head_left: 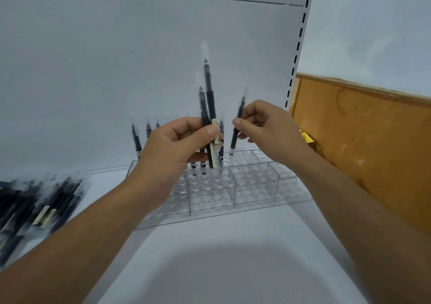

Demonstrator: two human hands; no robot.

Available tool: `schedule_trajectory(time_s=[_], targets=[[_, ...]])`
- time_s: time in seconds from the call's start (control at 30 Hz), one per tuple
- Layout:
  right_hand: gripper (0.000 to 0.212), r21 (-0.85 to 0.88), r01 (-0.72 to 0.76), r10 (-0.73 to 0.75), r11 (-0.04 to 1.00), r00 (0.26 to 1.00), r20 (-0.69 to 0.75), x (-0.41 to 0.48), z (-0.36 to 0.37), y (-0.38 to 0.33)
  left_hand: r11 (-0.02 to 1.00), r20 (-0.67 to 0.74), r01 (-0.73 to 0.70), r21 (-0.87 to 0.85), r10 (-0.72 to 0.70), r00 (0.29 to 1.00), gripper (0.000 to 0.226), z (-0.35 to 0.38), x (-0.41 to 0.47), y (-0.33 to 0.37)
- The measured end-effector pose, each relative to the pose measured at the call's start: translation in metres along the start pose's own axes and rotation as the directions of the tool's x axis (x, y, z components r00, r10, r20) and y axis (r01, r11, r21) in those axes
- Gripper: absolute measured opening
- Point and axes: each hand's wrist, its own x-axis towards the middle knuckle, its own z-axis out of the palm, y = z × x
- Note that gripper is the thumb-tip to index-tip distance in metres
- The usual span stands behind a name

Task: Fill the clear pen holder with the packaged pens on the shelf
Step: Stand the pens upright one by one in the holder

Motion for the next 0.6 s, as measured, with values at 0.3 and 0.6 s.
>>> schedule_trajectory(time_s=[0.3, 0.6], targets=[[0.013, -0.243, -0.054, 0.100, 0.968, 0.978, 0.182, -0.003, 0.007, 0.003, 1.000, 0.021, 0.022, 0.022, -0.023, 1.000, 0.027, 0.002, 0.000, 0.000], [0.014, 0.060, 0.045, -0.037, 0.997, 0.992, -0.123, -0.016, -0.015, -0.016, 0.997, 0.034, 0.058, 0.051, -0.060, 0.998, 0.015, 0.004, 0.000, 0.001]])
